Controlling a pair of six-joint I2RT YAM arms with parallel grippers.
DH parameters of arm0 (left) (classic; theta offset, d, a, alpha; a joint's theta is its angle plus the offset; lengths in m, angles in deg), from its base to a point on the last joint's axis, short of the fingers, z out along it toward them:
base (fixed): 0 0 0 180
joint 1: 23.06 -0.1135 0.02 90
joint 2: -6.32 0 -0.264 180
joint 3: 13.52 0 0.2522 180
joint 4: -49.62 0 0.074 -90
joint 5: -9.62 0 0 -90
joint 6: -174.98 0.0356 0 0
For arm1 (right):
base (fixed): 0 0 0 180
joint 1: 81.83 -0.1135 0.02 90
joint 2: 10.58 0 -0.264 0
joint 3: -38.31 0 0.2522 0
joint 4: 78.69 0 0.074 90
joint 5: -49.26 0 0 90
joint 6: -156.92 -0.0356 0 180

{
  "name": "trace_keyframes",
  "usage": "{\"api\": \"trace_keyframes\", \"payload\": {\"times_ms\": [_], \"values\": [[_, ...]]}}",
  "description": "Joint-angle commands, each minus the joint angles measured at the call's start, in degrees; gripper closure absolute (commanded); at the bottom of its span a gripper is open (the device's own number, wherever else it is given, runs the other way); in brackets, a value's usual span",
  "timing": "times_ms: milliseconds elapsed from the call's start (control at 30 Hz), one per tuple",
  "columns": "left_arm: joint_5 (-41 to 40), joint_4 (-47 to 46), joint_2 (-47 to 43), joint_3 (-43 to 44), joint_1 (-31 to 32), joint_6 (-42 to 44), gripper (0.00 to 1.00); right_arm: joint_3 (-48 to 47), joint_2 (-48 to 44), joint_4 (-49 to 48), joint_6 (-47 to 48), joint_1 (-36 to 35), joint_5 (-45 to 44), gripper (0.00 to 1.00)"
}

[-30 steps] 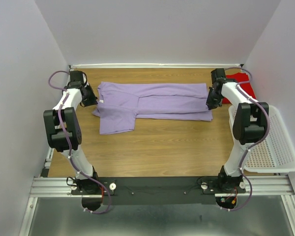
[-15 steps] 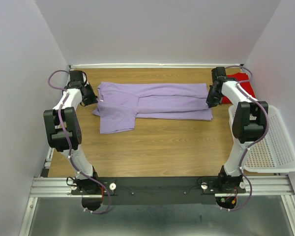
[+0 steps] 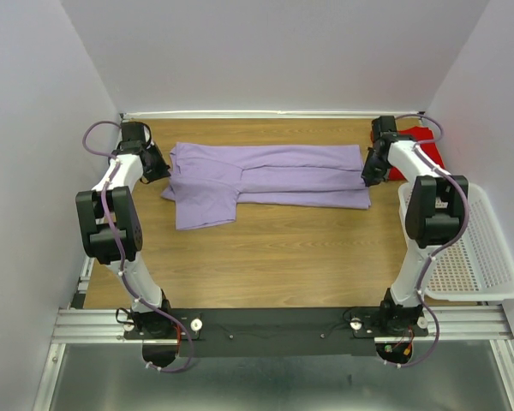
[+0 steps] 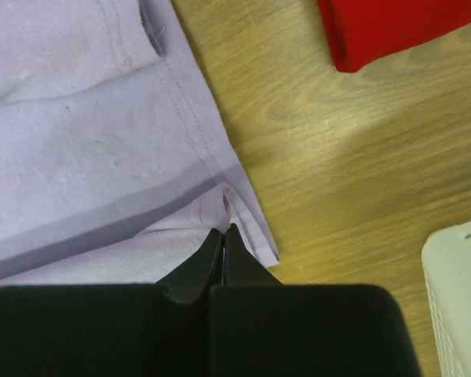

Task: Fold and stack the t-shirts
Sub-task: Fold the tshirt

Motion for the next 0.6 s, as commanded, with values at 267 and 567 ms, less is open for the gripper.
{"api": "trace_keyframes", "payload": {"times_ms": [267, 567], "values": [[-2.8, -4.8, 2.9, 0.4, -0.8, -0.3, 0.98, -0.2, 4.5, -3.5, -0.7, 0.7, -1.8, 0.96], [-7.4, -4.1, -5.0, -3.2, -0.6, -0.5, 0.3, 1.7, -1.6, -3.4, 0.7, 0.7, 2.0, 0.54]]}}
